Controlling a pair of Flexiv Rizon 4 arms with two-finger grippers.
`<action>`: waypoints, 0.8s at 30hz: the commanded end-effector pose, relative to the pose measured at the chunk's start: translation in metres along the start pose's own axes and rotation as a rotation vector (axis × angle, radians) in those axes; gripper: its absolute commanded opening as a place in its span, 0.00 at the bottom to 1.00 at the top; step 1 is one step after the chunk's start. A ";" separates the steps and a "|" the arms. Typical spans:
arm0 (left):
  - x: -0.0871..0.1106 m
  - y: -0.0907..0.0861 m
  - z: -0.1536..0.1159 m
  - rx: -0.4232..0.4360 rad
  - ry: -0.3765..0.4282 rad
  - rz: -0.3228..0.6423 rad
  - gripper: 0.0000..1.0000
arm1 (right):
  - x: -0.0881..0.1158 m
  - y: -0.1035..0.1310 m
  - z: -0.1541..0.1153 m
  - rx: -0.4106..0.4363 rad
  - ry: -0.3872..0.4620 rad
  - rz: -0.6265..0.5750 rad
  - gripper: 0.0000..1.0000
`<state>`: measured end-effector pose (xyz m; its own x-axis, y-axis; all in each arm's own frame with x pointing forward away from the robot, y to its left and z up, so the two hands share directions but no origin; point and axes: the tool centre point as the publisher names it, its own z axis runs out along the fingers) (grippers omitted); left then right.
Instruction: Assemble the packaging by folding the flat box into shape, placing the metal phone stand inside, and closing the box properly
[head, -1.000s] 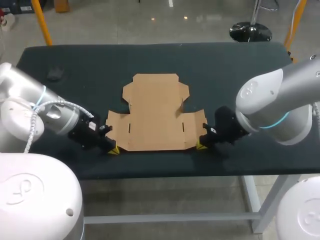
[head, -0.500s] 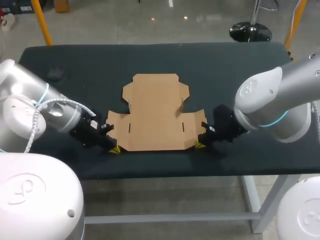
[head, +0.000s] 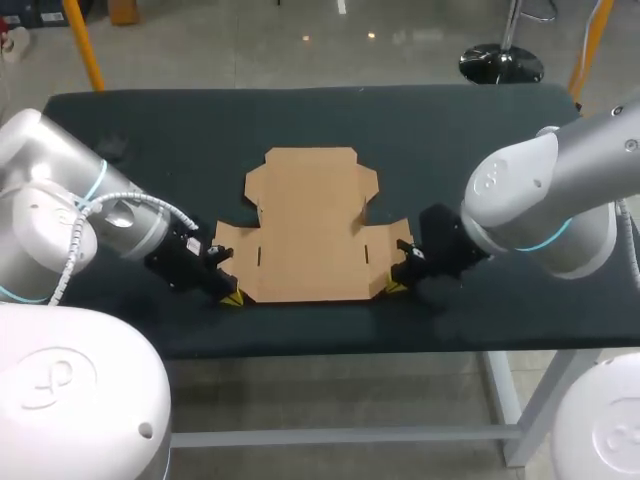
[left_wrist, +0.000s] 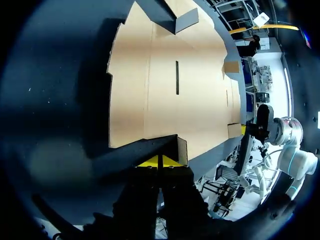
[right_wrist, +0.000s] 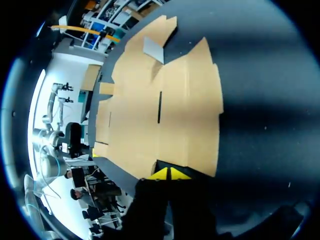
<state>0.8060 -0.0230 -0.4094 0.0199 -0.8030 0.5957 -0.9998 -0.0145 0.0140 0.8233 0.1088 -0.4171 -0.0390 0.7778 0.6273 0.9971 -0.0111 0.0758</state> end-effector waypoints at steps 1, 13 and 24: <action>0.004 -0.002 0.000 -0.009 -0.017 0.001 0.00 | 0.002 0.003 0.001 0.011 -0.003 -0.005 0.00; 0.011 -0.005 -0.002 -0.029 -0.084 0.016 0.00 | 0.009 0.007 0.001 0.018 -0.021 -0.033 0.00; 0.015 -0.006 -0.002 -0.048 -0.155 0.018 0.00 | 0.012 0.011 0.002 0.034 -0.063 -0.052 0.00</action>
<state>0.8097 -0.0304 -0.4020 -0.0022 -0.8674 0.4977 -0.9991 0.0229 0.0354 0.8325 0.1168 -0.4120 -0.0896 0.8055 0.5857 0.9951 0.0475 0.0869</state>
